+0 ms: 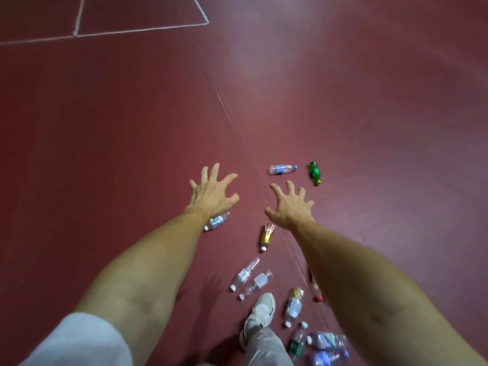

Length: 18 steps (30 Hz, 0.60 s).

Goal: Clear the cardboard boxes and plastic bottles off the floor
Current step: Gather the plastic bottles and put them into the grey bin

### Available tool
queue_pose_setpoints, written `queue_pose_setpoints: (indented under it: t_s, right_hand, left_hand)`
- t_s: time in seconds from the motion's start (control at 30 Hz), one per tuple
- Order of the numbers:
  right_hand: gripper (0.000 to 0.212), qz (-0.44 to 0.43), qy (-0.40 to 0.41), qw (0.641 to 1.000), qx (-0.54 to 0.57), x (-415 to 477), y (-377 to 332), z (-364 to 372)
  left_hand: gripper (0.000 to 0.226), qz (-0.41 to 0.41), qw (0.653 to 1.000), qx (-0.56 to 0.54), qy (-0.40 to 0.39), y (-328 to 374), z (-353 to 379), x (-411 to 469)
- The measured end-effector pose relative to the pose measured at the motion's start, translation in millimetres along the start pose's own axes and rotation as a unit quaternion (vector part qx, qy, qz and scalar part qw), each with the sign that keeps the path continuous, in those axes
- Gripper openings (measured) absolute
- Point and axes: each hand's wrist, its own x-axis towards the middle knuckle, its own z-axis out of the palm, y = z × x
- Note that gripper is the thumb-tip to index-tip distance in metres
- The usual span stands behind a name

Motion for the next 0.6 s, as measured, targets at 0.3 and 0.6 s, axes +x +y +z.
queue_pose_setpoints:
  t_s: [0.3, 0.6]
  right_hand:
    - [0.077, 0.017, -0.033, 0.999, 0.018, 141.9, -12.7, -51.1]
    - [0.075, 0.125, -0.048, 0.990, 0.051, 235.4, -59.9, -53.4]
  left_hand:
    - [0.062, 0.002, 1.000, -0.009, -0.028, -7.6, -25.0, 148.4]
    - [0.063, 0.107, 0.991, 0.009, -0.084, -50.2, -35.9, 287.3]
